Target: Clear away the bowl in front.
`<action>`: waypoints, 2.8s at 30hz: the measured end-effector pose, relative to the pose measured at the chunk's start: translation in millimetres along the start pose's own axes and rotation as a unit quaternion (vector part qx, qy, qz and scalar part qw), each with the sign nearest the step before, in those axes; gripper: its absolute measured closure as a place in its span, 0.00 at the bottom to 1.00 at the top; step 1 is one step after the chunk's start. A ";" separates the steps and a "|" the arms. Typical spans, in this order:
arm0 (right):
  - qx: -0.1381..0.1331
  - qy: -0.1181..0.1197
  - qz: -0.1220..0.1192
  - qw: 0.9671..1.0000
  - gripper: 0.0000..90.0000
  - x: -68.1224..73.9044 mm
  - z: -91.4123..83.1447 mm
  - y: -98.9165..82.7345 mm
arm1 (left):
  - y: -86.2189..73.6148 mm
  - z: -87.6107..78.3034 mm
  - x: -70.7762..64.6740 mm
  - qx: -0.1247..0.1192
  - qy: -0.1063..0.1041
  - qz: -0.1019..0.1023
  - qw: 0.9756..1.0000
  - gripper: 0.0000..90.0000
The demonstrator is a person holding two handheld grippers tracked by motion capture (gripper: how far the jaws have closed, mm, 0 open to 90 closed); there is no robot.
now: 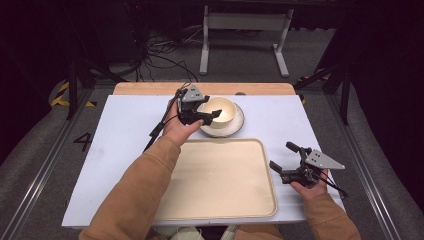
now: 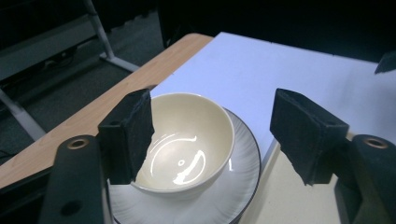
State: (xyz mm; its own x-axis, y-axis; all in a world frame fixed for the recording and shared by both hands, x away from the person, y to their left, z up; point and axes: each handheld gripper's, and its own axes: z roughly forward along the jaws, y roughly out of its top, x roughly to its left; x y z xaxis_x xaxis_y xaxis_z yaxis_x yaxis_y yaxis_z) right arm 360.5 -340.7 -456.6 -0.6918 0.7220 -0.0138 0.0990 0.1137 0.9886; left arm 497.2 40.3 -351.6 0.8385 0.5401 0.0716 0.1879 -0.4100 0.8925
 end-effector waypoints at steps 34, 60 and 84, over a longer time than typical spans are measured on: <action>-0.002 -0.001 -0.003 1.000 0.03 0.6 -0.4 -0.2 | -4.5 74.8 4.7 0.157 -0.034 0.073 0.984 0.41; -0.018 -0.004 -0.008 1.000 0.03 2.0 -3.5 -1.6 | -22.4 102.8 1.3 0.218 -0.043 0.069 0.973 0.59; -0.021 -0.003 -0.009 1.000 0.03 1.8 -3.8 -1.8 | -19.4 103.6 -3.6 0.245 -0.055 0.079 0.965 0.89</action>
State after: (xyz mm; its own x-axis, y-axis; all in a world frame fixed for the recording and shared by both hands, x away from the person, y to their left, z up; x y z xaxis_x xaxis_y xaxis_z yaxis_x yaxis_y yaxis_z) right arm 356.3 -342.2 -457.8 -0.6881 0.7249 -0.0315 0.0568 0.0971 0.9937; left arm 543.6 -29.8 -415.3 0.9203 0.3729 0.1182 0.2500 -0.7930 0.5556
